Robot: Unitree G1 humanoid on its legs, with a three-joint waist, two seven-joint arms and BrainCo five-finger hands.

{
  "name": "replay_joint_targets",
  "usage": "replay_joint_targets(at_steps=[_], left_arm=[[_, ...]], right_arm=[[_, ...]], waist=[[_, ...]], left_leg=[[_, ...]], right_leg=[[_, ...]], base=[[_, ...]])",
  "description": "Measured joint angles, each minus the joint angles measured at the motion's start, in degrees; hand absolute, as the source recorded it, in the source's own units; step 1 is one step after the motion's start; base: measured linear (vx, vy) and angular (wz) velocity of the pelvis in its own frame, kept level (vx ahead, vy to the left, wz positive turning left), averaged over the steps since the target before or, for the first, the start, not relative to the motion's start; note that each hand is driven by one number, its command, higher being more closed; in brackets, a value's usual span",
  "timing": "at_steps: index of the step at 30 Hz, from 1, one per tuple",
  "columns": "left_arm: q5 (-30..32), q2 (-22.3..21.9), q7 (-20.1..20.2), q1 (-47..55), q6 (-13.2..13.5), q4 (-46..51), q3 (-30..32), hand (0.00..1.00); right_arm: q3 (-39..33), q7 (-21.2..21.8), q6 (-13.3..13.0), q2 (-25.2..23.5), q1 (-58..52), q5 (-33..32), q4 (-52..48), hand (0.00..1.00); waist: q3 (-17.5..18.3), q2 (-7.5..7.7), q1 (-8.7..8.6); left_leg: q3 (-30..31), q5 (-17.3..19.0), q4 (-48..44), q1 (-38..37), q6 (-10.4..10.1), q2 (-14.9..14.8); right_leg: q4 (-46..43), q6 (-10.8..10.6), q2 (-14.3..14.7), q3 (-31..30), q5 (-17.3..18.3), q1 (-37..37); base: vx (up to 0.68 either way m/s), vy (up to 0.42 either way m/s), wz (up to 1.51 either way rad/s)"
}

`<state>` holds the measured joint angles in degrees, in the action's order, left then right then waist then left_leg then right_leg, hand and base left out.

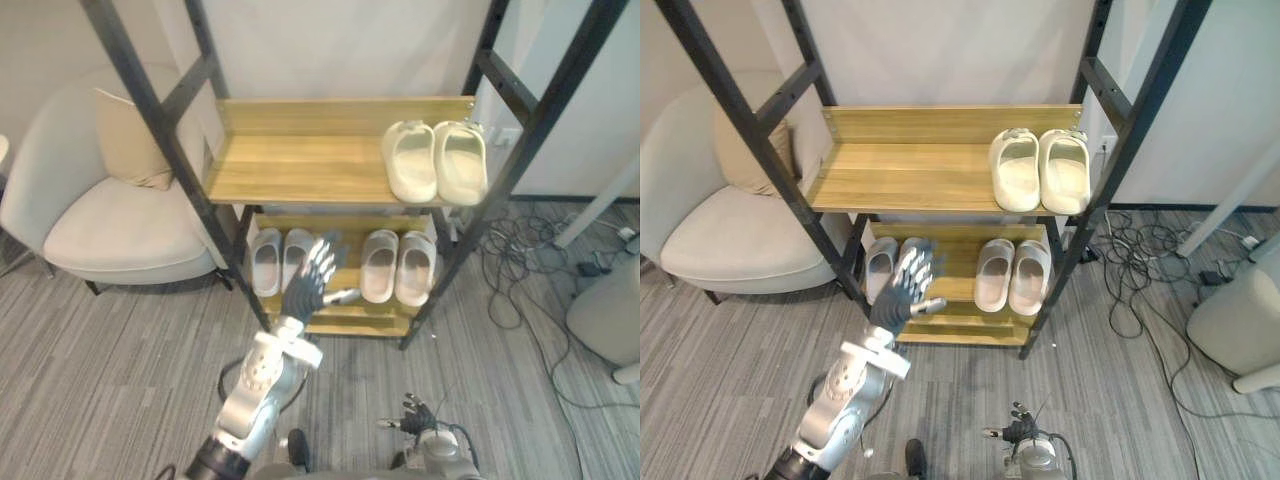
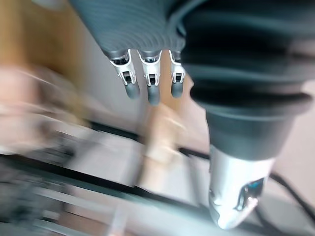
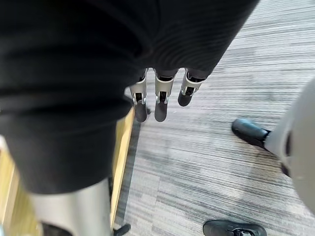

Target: Organize the slippers on the shoe rack

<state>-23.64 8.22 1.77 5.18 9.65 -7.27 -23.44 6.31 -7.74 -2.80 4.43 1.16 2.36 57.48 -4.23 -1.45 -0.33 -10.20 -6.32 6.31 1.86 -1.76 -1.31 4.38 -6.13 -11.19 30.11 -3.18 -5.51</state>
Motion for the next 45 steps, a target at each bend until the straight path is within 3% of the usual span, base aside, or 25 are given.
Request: replay_joint_targets(at_steps=[8, 10, 13, 19, 30, 31, 32, 33, 35, 36, 37, 38, 39, 40, 41, 42, 43, 44, 45], left_arm=[[10.1, 0.1, -0.6, 3.5, -1.3, -23.6, 10.1, 0.0], [14.0, 1.1, -2.3, 4.4, -1.2, -27.2, 13.7, 0.0], [18.2, 2.4, -2.8, 5.3, -1.2, -32.4, 14.6, 0.0], [23.6, 0.8, -4.6, 5.6, -1.3, -35.9, 15.2, 0.0], [24.6, -0.9, -7.0, 5.5, -1.5, -40.5, 18.0, 0.0], [24.6, -1.1, -7.1, 5.4, -1.5, -40.8, 18.1, 0.0], [24.6, -1.3, -7.2, 5.3, -1.5, -40.7, 18.0, 0.0], [24.6, -1.4, -7.2, 5.3, -1.5, -40.7, 18.0, 0.0], [24.6, -1.1, -7.5, 4.7, -1.5, -40.6, 18.1, 0.0], [24.6, -1.1, -7.5, 4.6, -1.6, -40.7, 18.1, 0.0], [24.6, -1.3, -7.8, 4.5, -1.6, -40.7, 18.0, 0.0], [24.5, -1.2, -8.0, 4.5, -1.6, -40.5, 18.1, 0.0], [24.5, -1.1, -8.2, 4.4, -1.6, -40.3, 18.0, 0.0], [24.5, -1.0, -8.3, 3.7, -1.7, -40.0, 17.9, 0.0], [24.4, -0.9, -9.2, 3.1, -1.7, -39.5, 18.0, 0.0], [24.3, -1.0, -9.3, 2.5, -1.7, -39.4, 18.0, 0.0], [23.9, -1.1, -9.4, 1.7, -1.6, -39.3, 17.9, 0.0], [23.8, -1.1, -9.4, 1.6, -1.6, -39.3, 17.9, 0.0], [23.5, -1.1, -9.4, 1.6, -1.7, -39.3, 17.8, 0.0]], right_arm=[[0.6, 0.3, -0.4, 0.1, -2.8, 0.1, -2.0, 0.0], [0.6, 1.1, -2.4, 3.5, -8.2, 2.4, -10.4, 0.0], [0.4, 2.4, -3.6, 5.9, -10.1, 3.6, -10.1, 0.0], [0.6, 3.1, -4.0, 4.9, -10.0, 4.4, -9.1, 0.0], [-1.6, 2.8, -4.4, 2.3, -6.3, 4.2, -3.8, 0.0], [-1.6, 2.8, -4.4, 2.3, -5.7, 4.2, -3.3, 0.0], [-1.8, 2.6, -4.2, 2.3, -4.9, 4.2, -2.3, 0.0], [-1.8, 2.6, -4.2, 2.3, -4.9, 4.2, -2.3, 0.0], [-1.8, 2.4, -3.8, 2.2, -4.5, 4.1, -2.3, 0.0], [-1.8, 2.4, -3.8, 2.2, -4.4, 4.1, -2.3, 0.0], [-1.8, 2.4, -3.6, 2.2, -4.0, 4.1, -2.3, 0.0], [-1.8, 2.3, -3.4, 1.7, -3.9, 3.9, -2.3, 0.0], [-1.8, 2.3, -3.4, 1.4, -3.8, 3.7, -2.3, 0.0], [-1.9, 2.0, -3.4, 0.8, -3.6, 3.7, -2.4, 0.0], [-1.7, 2.1, -3.7, 0.4, -3.5, 3.7, -2.6, 0.0], [-1.8, 2.0, -3.8, 0.5, -3.7, 3.5, -2.6, 0.0], [-1.9, 2.0, -3.8, 0.6, -3.7, 2.5, -2.6, 0.0], [-1.9, 2.0, -3.8, 0.6, -3.6, 2.2, -2.6, 0.0], [-1.8, 1.8, -3.8, 0.4, -3.6, 1.5, -2.6, 0.0]], waist=[[0.6, 2.22, 0.73], [0.5, 2.77, 0.68], [0.5, 3.0, 0.69], [0.5, 2.86, 0.4], [0.1, 2.21, 0.68], [-0.2, 2.1, 0.72], [-1.0, 2.72, 0.79], [-1.0, 2.89, 0.8], [-1.7, 4.75, 1.19], [-1.7, 4.74, 1.19], [-2.0, 4.42, 1.3], [-2.6, 4.2, 1.24], [-2.8, 3.73, 1.19], [-3.6, 3.97, 0.92], [-4.0, 4.4, 0.73], [-4.0, 4.43, 0.68], [-4.1, 4.29, 0.6], [-4.2, 4.25, 0.61], [-4.2, 4.48, 0.64]], left_leg=[[1.4, 0.7, 0.0, -2.0, -0.9, 0.0], [1.1, 1.0, 0.0, -2.1, -1.2, -0.2], [0.0, 1.6, 0.0, -3.1, -1.4, -0.3], [-0.3, 2.1, 0.0, -3.8, -1.8, -0.5], [-0.1, 2.2, 0.0, -4.1, -1.6, -0.5], [0.0, 2.4, 0.0, -4.3, -1.4, -0.4], [0.1, 3.7, -0.3, -5.1, -0.9, 0.4], [0.1, 3.8, -0.3, -5.1, -0.9, 0.6], [1.4, 5.1, -0.1, -6.2, 0.1, 3.3], [1.5, 5.2, -0.1, -6.2, 0.2, 3.3], [2.3, 5.4, -0.7, -6.3, 0.6, 3.6], [4.9, 6.4, -2.9, -6.0, 1.4, 3.6], [6.2, 6.8, -3.6, -6.2, 1.7, 3.4], [9.1, 7.6, -5.9, -5.7, 2.8, 3.0], [13.2, 8.3, -7.5, -4.8, 2.7, 2.6], [16.0, 8.4, -8.0, -3.9, 2.6, 2.6], [19.8, 8.3, -8.5, -2.7, 2.4, 2.9], [20.4, 8.3, -8.5, -2.6, 2.3, 3.0], [23.7, 8.2, -8.7, -1.4, 1.7, 4.3]], right_leg=[[-0.1, -0.1, 0.3, 1.1, 0.9, -2.8], [-0.2, 0.0, 0.4, 0.8, 1.3, -2.7], [-0.8, -0.1, 0.4, 0.0, 2.0, -2.7], [-1.5, -0.2, 0.4, -0.5, 2.9, -2.9], [-2.5, -0.7, 0.3, -0.4, 3.8, -2.9], [-4.2, -0.8, -0.2, -0.3, 4.9, -2.4], [-10.8, -0.9, -2.8, 0.0, 9.1, -0.6], [-12.0, -1.1, -3.4, 0.0, 9.7, -0.2], [-24.0, -2.6, -9.3, 0.0, 13.5, 1.7], [-24.7, -2.6, -9.5, -0.1, 13.5, 1.9], [-32.3, -0.7, -11.3, -2.4, 12.2, 5.2], [-41.1, 2.5, -11.9, -7.8, 8.3, 8.9], [-44.2, 2.2, -11.8, -9.9, 6.3, 10.2], [-48.0, 0.8, -10.9, -13.4, 8.0, 12.4], [-46.5, 0.6, -7.2, -16.3, 13.6, 12.8], [-43.7, 0.6, -4.7, -18.0, 15.4, 13.2], [-37.1, -0.1, -1.0, -21.7, 16.6, 13.6], [-35.7, -0.2, -0.4, -22.4, 16.6, 13.5], [-27.4, -0.2, 1.5, -25.2, 16.0, 13.0]], base=[[0.05, -0.027, 0.08], [0.04, -0.018, -0.07], [0.03, -0.012, -0.17], [0.01, -0.005, -0.07], [0.01, -0.002, 0.01], [0.0, 0.032, 0.07], [0.0, 0.05, 0.09], [0.0, 0.056, 0.18], [0.02, 0.038, 0.26], [0.02, 0.028, 0.31], [0.02, 0.073, 0.52], [0.05, 0.121, 0.71], [0.08, 0.093, 1.06], [0.09, -0.014, 1.38], [0.08, -0.109, 1.72], [0.06, -0.144, 2.01], [0.04, -0.102, 1.45], [0.04, -0.155, 1.57], [0.02, -0.147, 1.17]])
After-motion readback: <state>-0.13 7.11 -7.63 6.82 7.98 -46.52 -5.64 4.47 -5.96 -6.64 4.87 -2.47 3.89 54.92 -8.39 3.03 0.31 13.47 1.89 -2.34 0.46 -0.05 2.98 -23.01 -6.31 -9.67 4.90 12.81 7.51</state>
